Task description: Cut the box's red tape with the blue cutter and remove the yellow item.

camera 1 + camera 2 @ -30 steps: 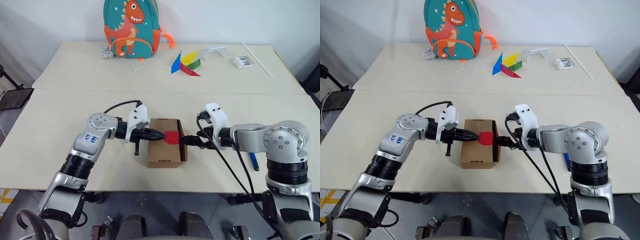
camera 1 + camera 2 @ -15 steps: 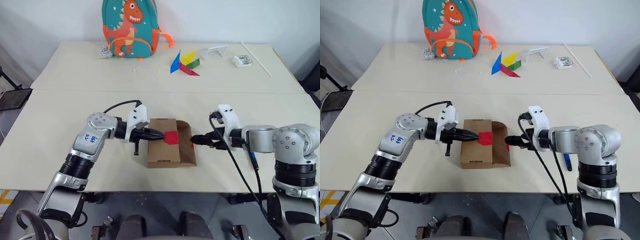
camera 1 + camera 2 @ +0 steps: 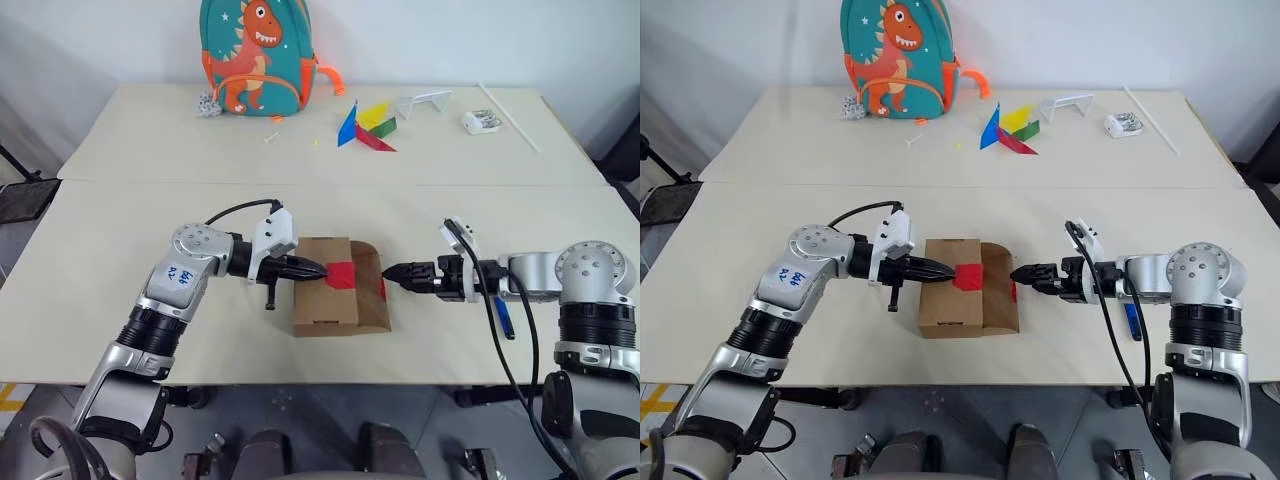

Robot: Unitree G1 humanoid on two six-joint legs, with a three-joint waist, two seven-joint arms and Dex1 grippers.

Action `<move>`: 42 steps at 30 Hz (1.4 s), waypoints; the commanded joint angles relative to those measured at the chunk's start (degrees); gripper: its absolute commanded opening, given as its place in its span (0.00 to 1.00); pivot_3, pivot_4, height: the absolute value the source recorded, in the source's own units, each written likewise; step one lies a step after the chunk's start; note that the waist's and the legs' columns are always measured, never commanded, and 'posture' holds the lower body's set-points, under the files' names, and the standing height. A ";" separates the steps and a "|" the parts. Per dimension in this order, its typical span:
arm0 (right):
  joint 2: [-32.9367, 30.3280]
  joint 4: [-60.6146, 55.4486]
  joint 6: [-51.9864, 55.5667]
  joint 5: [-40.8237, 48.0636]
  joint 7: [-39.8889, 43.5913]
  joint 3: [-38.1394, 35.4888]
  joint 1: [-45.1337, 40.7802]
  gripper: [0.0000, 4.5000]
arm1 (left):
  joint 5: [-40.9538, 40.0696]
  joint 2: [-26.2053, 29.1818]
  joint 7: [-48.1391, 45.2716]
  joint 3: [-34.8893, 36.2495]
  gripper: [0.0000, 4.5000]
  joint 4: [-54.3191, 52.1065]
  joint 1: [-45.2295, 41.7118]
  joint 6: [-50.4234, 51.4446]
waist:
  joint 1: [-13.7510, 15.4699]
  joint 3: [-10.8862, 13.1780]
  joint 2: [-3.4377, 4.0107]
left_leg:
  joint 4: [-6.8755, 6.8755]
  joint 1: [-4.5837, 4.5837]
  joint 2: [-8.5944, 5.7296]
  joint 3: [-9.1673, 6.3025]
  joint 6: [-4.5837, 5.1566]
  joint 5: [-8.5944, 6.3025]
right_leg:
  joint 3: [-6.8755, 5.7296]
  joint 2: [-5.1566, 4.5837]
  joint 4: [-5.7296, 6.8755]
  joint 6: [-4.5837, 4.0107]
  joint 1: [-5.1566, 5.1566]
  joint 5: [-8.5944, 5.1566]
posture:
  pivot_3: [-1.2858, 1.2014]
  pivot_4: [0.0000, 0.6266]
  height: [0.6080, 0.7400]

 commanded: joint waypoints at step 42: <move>9.15 -0.52 0.44 -10.18 5.82 1.84 -0.41 0.00 | 1.22 2.05 0.62 -0.68 0.00 -0.82 1.84 1.00 | -0.79 -0.12 -0.16 | 0.03 0.11 0.00 -0.02 -0.02 0.01 | 0.01 -0.01 0.05 -0.01 0.11 0.00 | 0.52 0.24 1.00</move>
